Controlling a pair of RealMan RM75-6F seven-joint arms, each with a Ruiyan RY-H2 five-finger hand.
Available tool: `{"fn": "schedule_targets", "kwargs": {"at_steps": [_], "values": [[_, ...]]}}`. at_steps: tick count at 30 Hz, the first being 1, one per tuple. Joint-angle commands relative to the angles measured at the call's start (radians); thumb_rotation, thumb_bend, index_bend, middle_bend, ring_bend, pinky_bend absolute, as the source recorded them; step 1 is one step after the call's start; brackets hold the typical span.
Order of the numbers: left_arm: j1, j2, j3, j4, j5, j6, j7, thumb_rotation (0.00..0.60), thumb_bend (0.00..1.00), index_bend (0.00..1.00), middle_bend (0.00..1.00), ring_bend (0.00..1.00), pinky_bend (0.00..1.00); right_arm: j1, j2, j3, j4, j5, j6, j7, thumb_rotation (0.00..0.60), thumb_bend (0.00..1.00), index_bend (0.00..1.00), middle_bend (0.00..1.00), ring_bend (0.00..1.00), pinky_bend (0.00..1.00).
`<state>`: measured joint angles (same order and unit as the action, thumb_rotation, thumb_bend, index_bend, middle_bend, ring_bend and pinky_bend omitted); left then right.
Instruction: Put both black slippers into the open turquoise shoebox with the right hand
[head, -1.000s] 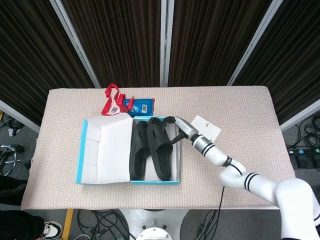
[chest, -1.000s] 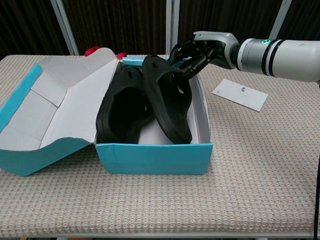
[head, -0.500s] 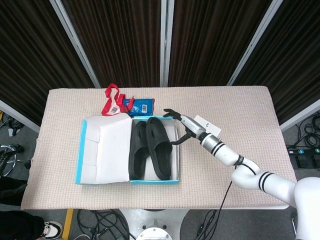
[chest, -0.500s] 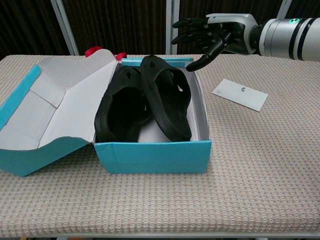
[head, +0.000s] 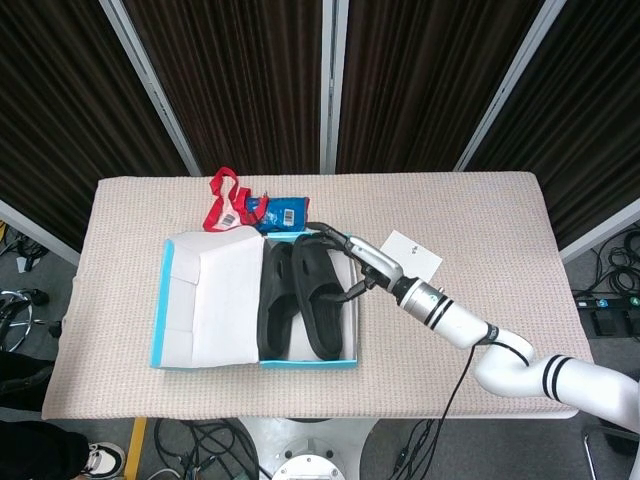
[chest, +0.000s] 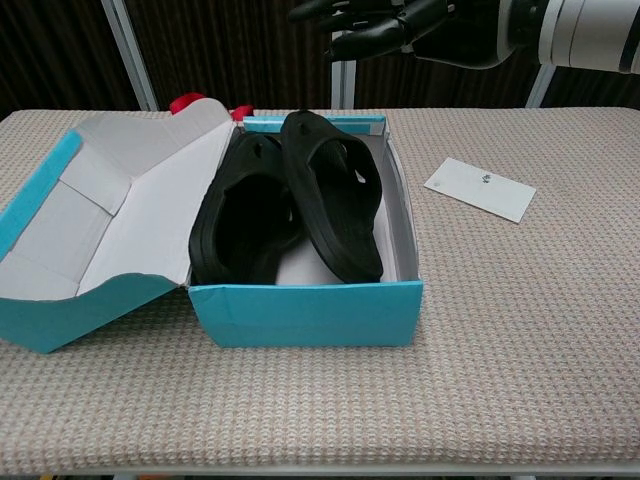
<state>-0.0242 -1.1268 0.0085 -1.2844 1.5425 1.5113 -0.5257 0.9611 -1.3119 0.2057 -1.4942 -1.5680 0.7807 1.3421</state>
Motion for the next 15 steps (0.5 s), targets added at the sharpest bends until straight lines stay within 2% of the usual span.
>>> {"fn": "schedule_targets", "kwargs": {"at_steps": [1, 7, 15], "values": [[0.001, -0.001, 0.001, 0.001, 0.001, 0.002, 0.003, 0.600, 0.05, 0.12, 0.13, 0.03, 0.07, 0.031, -0.002, -0.030, -0.010, -0.056, 0.008, 0.139, 0.600, 0.13, 0.00, 0.17, 0.00, 0.10], [0.005, -0.004, 0.000, 0.012, -0.007, -0.001, -0.004, 0.600, 0.05, 0.12, 0.13, 0.03, 0.07, 0.089, -0.073, -0.054, 0.092, -0.088, 0.014, 0.280, 0.600, 0.15, 0.00, 0.18, 0.01, 0.08], [0.005, -0.008, -0.001, 0.026, -0.012, -0.009, -0.018, 0.600, 0.05, 0.12, 0.13, 0.03, 0.07, 0.132, -0.129, -0.095, 0.175, -0.061, -0.044, 0.305, 0.600, 0.15, 0.00, 0.18, 0.01, 0.08]]}}
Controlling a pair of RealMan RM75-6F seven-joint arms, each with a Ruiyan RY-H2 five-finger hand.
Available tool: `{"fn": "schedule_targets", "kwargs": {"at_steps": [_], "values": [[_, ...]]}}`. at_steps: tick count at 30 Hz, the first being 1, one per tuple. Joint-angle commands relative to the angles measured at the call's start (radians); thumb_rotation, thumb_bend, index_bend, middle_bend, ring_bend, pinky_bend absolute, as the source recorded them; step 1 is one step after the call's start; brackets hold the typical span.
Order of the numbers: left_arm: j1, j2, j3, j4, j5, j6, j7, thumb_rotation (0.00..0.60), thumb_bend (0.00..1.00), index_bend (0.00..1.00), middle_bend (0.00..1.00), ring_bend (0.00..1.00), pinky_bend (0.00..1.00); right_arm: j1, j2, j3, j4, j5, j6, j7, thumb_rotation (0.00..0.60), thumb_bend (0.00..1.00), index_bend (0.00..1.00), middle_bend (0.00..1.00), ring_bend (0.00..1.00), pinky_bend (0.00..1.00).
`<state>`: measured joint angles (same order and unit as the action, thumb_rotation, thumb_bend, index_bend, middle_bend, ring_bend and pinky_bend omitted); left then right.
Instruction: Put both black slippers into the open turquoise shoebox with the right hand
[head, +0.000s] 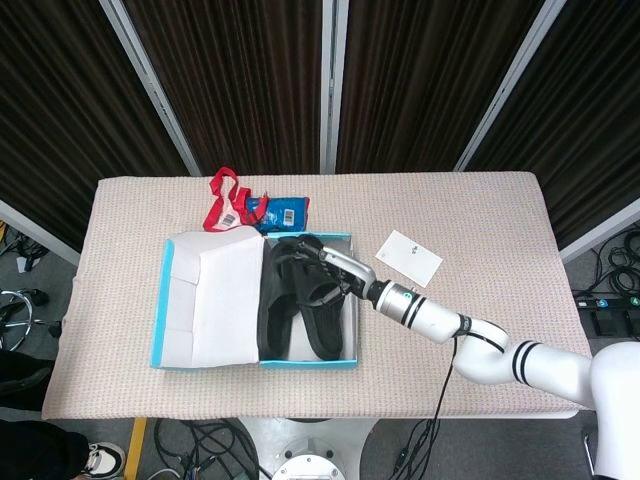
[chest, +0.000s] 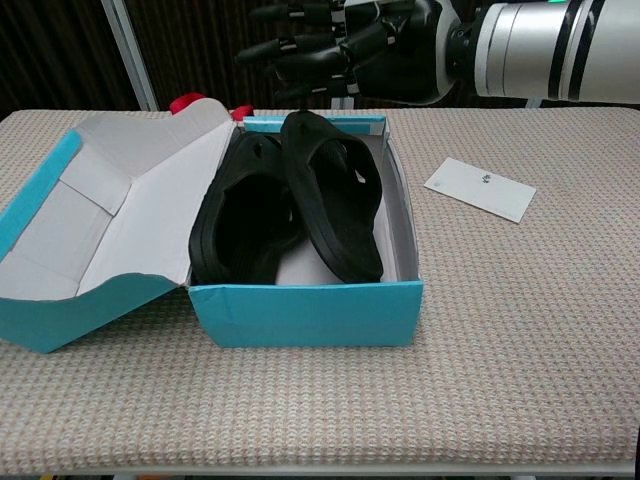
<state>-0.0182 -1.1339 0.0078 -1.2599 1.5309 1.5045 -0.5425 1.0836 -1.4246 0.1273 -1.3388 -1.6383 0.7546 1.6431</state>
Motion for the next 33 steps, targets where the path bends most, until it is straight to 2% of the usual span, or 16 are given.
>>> {"fn": "schedule_targets", "kwargs": {"at_steps": [1, 16, 25, 33], "values": [[-0.002, -0.002, 0.000, 0.003, 0.000, -0.003, -0.002, 0.600, 0.05, 0.12, 0.13, 0.03, 0.07, 0.012, -0.022, -0.023, 0.027, 0.012, -0.025, 0.006, 0.600, 0.15, 0.00, 0.18, 0.01, 0.08], [-0.004, -0.017, 0.002, 0.024, 0.005, -0.009, -0.009, 0.600, 0.05, 0.12, 0.13, 0.03, 0.07, 0.014, -0.056, -0.100, 0.091, 0.013, -0.029, -0.008, 0.600, 0.15, 0.00, 0.19, 0.01, 0.08], [-0.002, -0.019, -0.001, 0.032, 0.001, -0.005, -0.015, 0.600, 0.05, 0.12, 0.13, 0.03, 0.07, 0.032, -0.048, -0.077, 0.068, 0.001, 0.035, 0.009, 0.600, 0.14, 0.00, 0.21, 0.02, 0.08], [0.002, -0.023, 0.000, 0.047, -0.004, -0.007, -0.022, 0.600, 0.05, 0.12, 0.13, 0.03, 0.07, 0.087, -0.102, -0.053, 0.088, 0.019, -0.002, 0.068, 0.600, 0.13, 0.00, 0.21, 0.04, 0.10]]}}
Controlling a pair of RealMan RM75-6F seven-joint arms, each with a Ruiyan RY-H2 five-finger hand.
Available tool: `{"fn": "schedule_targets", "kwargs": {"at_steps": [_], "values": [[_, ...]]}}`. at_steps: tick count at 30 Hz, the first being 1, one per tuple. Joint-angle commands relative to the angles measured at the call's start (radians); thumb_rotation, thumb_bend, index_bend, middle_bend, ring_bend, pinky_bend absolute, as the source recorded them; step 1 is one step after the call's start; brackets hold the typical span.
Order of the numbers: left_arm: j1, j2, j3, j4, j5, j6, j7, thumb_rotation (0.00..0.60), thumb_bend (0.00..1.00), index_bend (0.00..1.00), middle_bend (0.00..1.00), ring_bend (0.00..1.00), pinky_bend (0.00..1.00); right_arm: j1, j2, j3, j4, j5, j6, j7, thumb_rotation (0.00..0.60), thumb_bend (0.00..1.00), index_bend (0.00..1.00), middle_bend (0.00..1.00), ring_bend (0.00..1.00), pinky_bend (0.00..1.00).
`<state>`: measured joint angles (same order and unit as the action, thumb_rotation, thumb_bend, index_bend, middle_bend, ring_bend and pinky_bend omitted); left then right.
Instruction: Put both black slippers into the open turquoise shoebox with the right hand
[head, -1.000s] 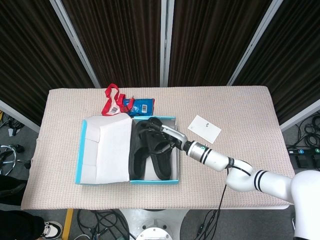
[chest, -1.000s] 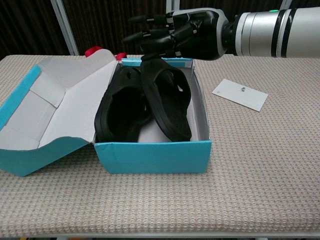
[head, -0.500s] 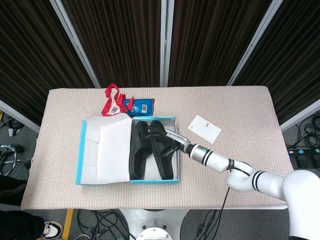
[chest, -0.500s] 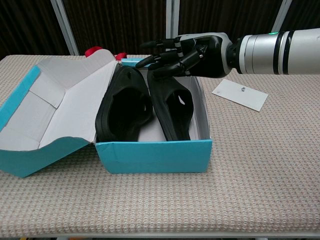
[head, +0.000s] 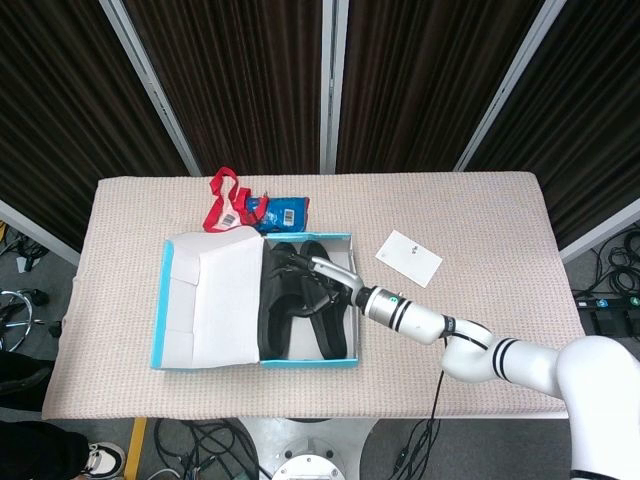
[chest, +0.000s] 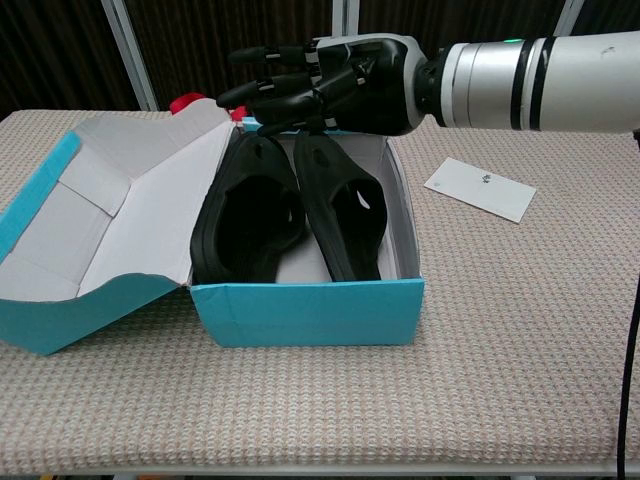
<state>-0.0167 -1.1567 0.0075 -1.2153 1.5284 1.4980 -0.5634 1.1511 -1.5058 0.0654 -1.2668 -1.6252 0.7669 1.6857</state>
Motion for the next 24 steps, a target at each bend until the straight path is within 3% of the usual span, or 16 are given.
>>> {"fn": "schedule_targets", "kwargs": {"at_steps": [1, 11, 24], "values": [[0.001, -0.001, -0.001, 0.003, -0.002, -0.001, -0.001, 0.600, 0.05, 0.12, 0.13, 0.03, 0.07, 0.027, -0.028, 0.012, 0.024, 0.008, -0.020, 0.034, 0.600, 0.13, 0.00, 0.21, 0.04, 0.10], [0.005, -0.002, -0.001, 0.010, -0.006, -0.002, -0.009, 0.600, 0.05, 0.12, 0.13, 0.03, 0.07, 0.072, -0.082, -0.007, 0.093, 0.015, -0.079, 0.084, 0.600, 0.13, 0.00, 0.21, 0.05, 0.10], [0.006, -0.001, 0.000, 0.010, -0.003, -0.001, -0.005, 0.600, 0.05, 0.12, 0.13, 0.03, 0.07, 0.066, -0.073, -0.047, 0.095, 0.009, -0.075, 0.064, 0.600, 0.12, 0.00, 0.19, 0.04, 0.11]]}}
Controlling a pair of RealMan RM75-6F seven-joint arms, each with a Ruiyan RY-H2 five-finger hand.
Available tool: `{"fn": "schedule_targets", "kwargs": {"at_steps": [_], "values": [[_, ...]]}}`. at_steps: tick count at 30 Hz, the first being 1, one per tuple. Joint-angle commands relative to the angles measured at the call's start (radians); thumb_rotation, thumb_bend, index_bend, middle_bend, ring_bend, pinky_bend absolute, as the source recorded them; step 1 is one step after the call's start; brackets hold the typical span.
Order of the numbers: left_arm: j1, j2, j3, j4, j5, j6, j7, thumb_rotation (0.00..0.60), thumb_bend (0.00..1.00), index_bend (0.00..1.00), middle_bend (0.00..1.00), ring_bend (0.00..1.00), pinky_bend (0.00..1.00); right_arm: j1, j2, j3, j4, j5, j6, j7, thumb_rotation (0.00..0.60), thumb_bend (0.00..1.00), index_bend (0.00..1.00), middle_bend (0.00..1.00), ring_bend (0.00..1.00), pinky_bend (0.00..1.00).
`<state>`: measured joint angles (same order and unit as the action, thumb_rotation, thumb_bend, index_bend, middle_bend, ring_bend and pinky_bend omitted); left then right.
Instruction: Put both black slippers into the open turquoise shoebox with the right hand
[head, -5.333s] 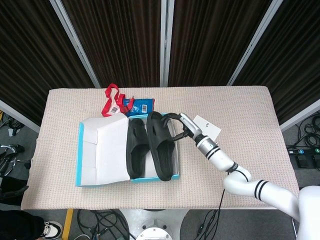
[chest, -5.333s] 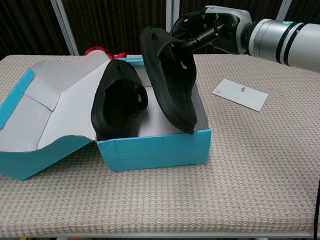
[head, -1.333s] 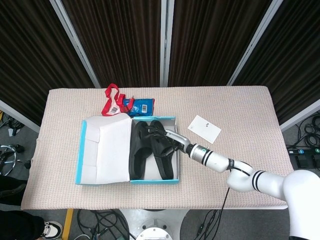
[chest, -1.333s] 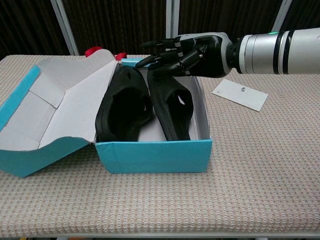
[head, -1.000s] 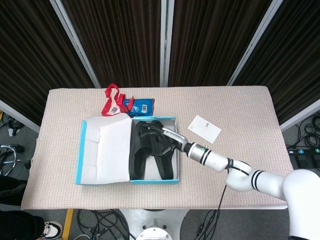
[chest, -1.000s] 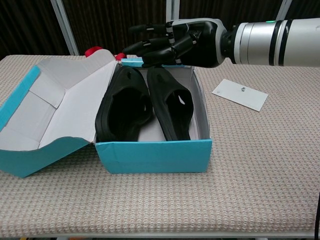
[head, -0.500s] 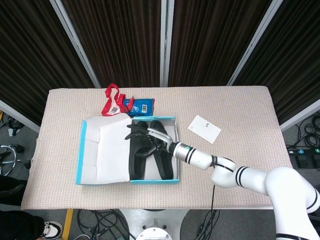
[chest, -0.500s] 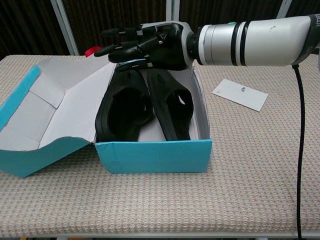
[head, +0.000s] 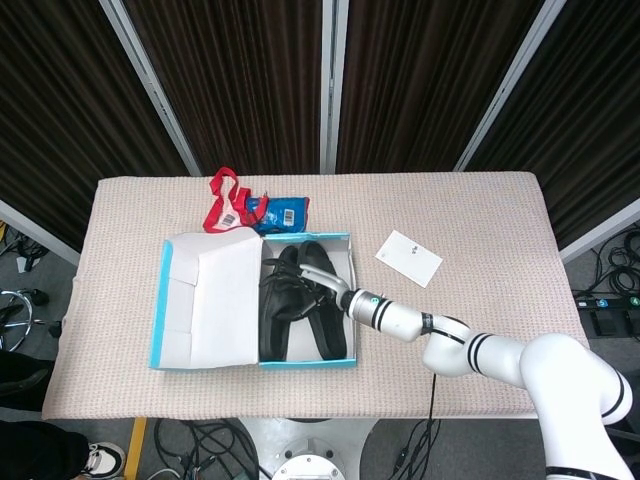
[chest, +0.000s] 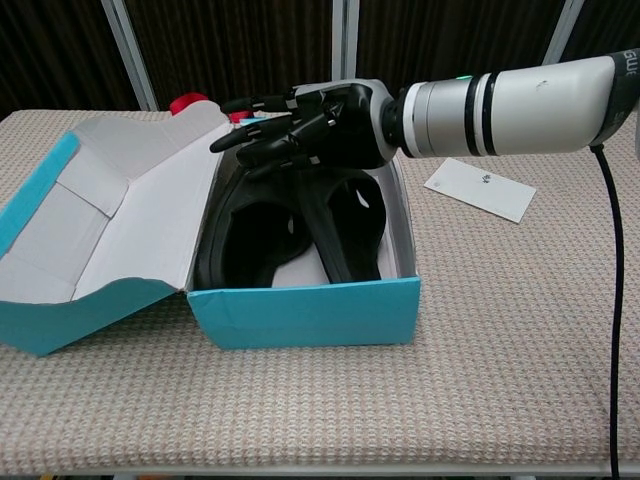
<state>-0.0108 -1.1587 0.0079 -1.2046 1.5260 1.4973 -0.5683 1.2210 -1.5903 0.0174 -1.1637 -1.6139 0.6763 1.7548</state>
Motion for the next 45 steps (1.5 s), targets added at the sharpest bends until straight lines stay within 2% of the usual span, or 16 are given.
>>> {"fn": "schedule_targets", "kwargs": {"at_steps": [1, 7, 10, 12, 13, 17, 20, 25, 29, 32, 35, 41, 45], "values": [[0.000, 0.001, 0.000, -0.002, 0.000, 0.000, 0.000, 0.600, 0.05, 0.12, 0.13, 0.03, 0.07, -0.006, 0.019, 0.002, -0.015, -0.003, 0.026, -0.008, 0.600, 0.12, 0.00, 0.19, 0.04, 0.11], [-0.004, 0.006, -0.001, -0.021, 0.008, 0.004, 0.016, 0.600, 0.05, 0.12, 0.13, 0.03, 0.07, -0.049, 0.114, 0.005, -0.104, -0.018, 0.129, -0.064, 0.600, 0.11, 0.00, 0.20, 0.04, 0.11], [-0.008, 0.010, -0.002, -0.036, 0.013, 0.006, 0.032, 0.600, 0.05, 0.12, 0.13, 0.03, 0.07, -0.098, 0.183, -0.004, -0.167, -0.024, 0.203, -0.147, 0.600, 0.10, 0.00, 0.20, 0.04, 0.12], [-0.011, 0.013, -0.004, -0.049, 0.018, 0.010, 0.046, 0.600, 0.05, 0.12, 0.13, 0.03, 0.07, -0.147, 0.236, -0.017, -0.214, -0.022, 0.258, -0.248, 0.600, 0.11, 0.00, 0.20, 0.04, 0.12], [-0.012, 0.015, -0.004, -0.056, 0.020, 0.012, 0.054, 0.600, 0.05, 0.12, 0.13, 0.03, 0.07, -0.172, 0.259, -0.024, -0.232, -0.018, 0.280, -0.314, 0.600, 0.11, 0.00, 0.20, 0.04, 0.12], [-0.017, 0.023, -0.007, -0.090, 0.029, 0.021, 0.099, 0.600, 0.05, 0.12, 0.13, 0.03, 0.07, -0.328, 0.350, -0.051, -0.320, 0.057, 0.398, -0.790, 0.600, 0.11, 0.00, 0.18, 0.01, 0.11], [-0.019, 0.026, -0.009, -0.112, 0.034, 0.031, 0.125, 0.600, 0.05, 0.12, 0.13, 0.03, 0.07, -0.454, 0.395, -0.084, -0.387, 0.100, 0.512, -1.076, 0.600, 0.12, 0.00, 0.16, 0.00, 0.07], [-0.018, 0.025, -0.009, -0.134, 0.043, 0.045, 0.167, 0.600, 0.05, 0.12, 0.13, 0.03, 0.07, -0.657, 0.405, -0.131, -0.394, 0.140, 0.711, -1.422, 0.600, 0.11, 0.00, 0.12, 0.00, 0.00], [-0.019, 0.026, -0.008, -0.147, 0.045, 0.047, 0.185, 0.600, 0.05, 0.12, 0.13, 0.03, 0.07, -0.790, 0.371, -0.162, -0.334, 0.168, 0.807, -1.540, 0.600, 0.10, 0.00, 0.08, 0.00, 0.00], [-0.021, 0.022, -0.007, -0.149, 0.046, 0.045, 0.188, 0.600, 0.05, 0.12, 0.13, 0.03, 0.07, -0.886, 0.335, -0.178, -0.284, 0.186, 0.869, -1.591, 0.600, 0.04, 0.00, 0.04, 0.00, 0.00], [-0.022, 0.013, -0.003, -0.146, 0.051, 0.044, 0.190, 0.600, 0.05, 0.12, 0.13, 0.03, 0.07, -0.974, 0.291, -0.185, -0.229, 0.207, 0.921, -1.633, 0.600, 0.02, 0.00, 0.02, 0.00, 0.00], [-0.023, -0.007, 0.005, -0.133, 0.066, 0.048, 0.194, 0.600, 0.05, 0.13, 0.13, 0.03, 0.07, -1.097, 0.201, -0.167, -0.120, 0.217, 1.006, -1.704, 0.600, 0.02, 0.00, 0.00, 0.00, 0.00], [-0.019, -0.023, 0.009, -0.120, 0.070, 0.056, 0.198, 0.600, 0.05, 0.13, 0.13, 0.03, 0.07, -1.127, 0.175, -0.148, -0.075, 0.204, 1.014, -1.703, 0.600, 0.02, 0.00, 0.00, 0.00, 0.00]]}}
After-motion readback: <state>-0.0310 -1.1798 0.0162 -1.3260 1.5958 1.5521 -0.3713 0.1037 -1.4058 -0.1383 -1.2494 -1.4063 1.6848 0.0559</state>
